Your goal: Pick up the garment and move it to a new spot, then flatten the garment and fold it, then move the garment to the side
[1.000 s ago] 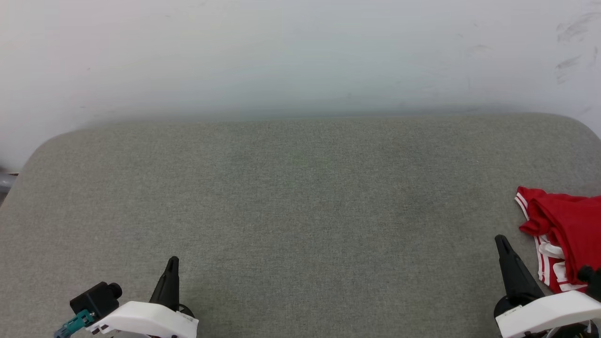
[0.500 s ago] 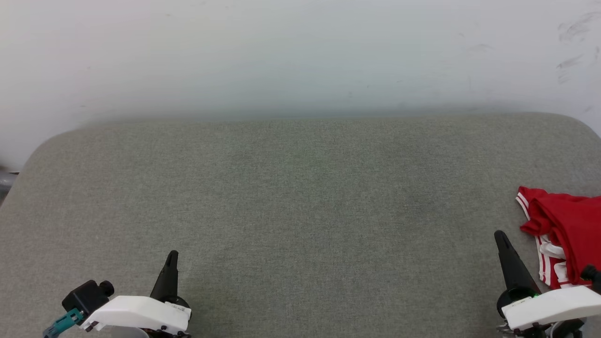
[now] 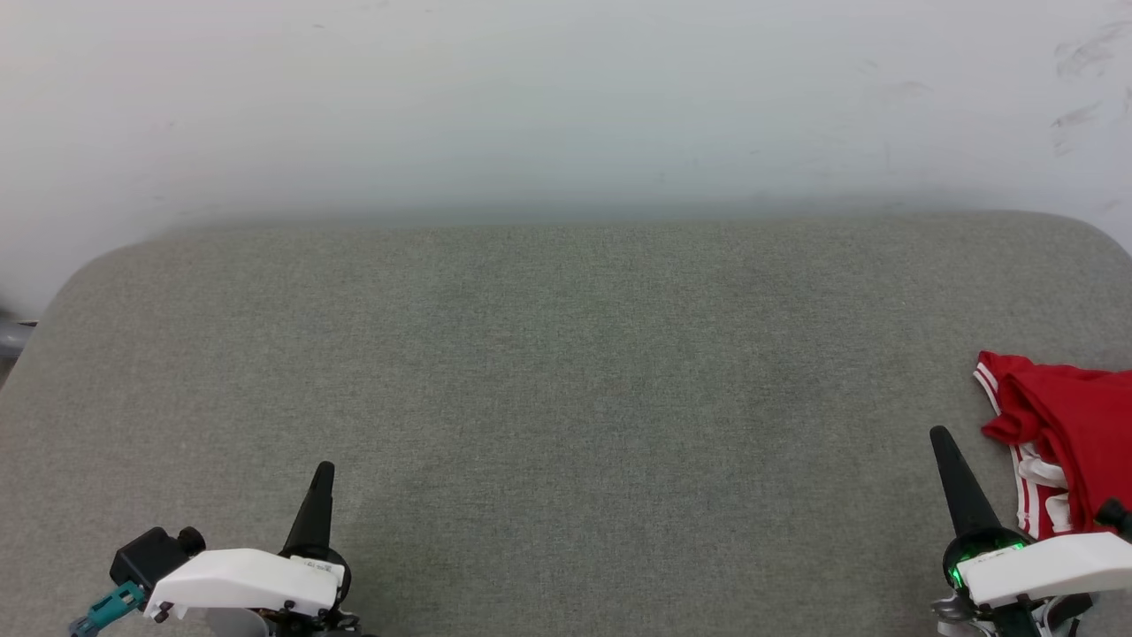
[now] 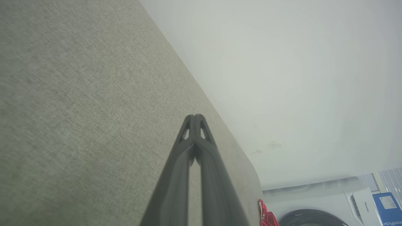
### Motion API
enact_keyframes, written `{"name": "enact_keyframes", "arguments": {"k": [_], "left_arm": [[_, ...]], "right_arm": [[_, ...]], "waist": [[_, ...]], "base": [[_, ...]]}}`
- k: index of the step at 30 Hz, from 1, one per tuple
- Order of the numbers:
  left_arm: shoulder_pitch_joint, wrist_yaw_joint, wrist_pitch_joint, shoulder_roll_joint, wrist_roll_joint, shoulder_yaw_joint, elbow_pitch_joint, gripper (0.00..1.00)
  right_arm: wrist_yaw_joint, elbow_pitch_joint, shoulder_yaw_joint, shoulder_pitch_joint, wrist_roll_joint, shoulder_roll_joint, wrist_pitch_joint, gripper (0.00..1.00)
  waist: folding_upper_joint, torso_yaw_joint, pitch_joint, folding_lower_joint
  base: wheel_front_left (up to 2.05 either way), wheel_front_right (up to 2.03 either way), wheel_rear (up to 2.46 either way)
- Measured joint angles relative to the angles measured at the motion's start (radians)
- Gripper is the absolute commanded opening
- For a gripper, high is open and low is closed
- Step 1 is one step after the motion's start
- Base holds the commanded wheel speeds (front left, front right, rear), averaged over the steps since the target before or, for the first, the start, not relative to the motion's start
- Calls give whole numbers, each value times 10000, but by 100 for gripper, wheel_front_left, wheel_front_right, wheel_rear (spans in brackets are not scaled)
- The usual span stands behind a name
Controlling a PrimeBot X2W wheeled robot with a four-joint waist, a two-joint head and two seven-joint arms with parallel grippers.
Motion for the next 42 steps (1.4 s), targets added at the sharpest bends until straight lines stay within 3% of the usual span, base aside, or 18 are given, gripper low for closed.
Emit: {"name": "enact_keyframes", "arguments": {"k": [42], "left_arm": [[-424,-437,984,-378,-3402,738,17,0]], "right_arm": [[0,986,-65,-710,3898,15,196,0]], "waist": [[0,65,69,0]], "base": [[0,0,0]]}}
